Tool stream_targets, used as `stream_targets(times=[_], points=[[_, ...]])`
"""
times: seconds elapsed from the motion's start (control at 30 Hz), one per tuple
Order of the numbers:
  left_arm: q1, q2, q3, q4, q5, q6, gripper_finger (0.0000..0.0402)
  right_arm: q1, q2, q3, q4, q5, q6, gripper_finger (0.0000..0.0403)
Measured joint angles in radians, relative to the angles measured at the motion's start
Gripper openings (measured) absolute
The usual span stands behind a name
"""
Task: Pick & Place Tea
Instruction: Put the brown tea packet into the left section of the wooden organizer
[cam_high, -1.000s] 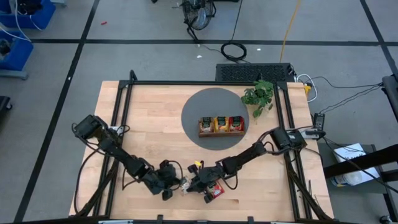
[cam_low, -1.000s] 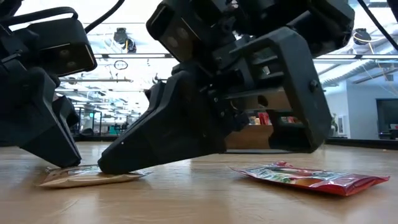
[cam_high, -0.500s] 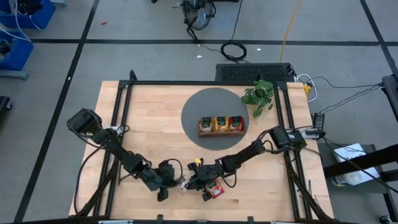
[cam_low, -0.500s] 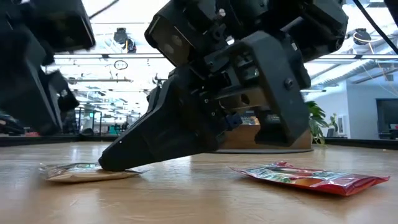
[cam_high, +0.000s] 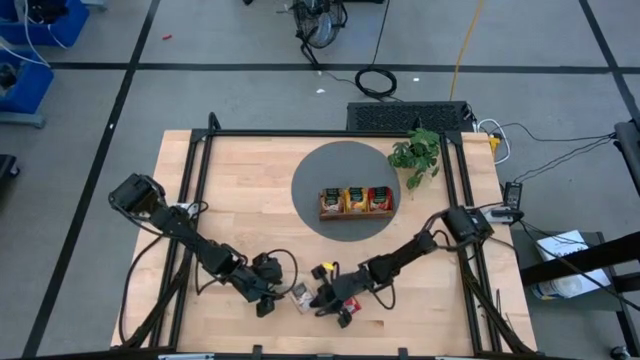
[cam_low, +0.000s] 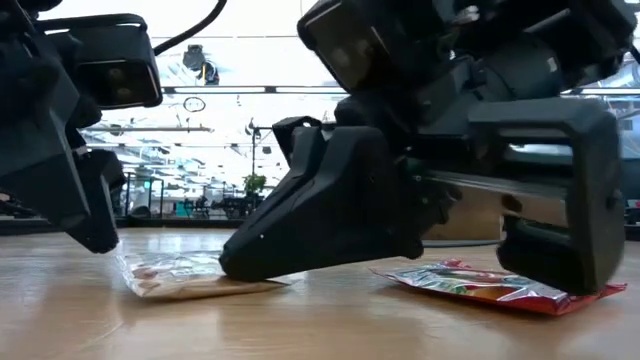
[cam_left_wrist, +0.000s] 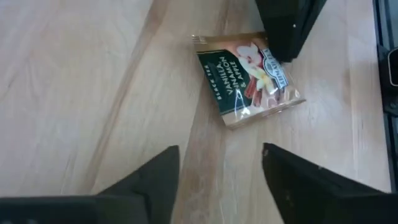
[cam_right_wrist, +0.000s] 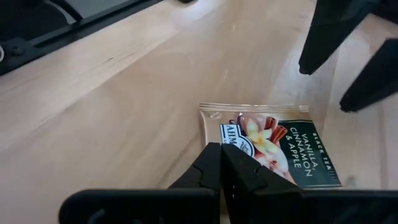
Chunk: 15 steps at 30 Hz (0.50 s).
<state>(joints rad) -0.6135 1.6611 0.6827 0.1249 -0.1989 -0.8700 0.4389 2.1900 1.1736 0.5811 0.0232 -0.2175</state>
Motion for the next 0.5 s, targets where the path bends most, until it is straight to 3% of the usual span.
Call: stream_targets(times=[0.23,0.5], points=[[0.03,0.0,0.0,0.007,-0.003,-0.023,0.0283,0.007,-0.002,0.0,-0.004,0.008,-0.012,0.0],[0.089,0.019,0.002,0.017,0.039,-0.142,0.0286,-0.026,0.045,0.005,0.005,0.003,0.07,0.0]])
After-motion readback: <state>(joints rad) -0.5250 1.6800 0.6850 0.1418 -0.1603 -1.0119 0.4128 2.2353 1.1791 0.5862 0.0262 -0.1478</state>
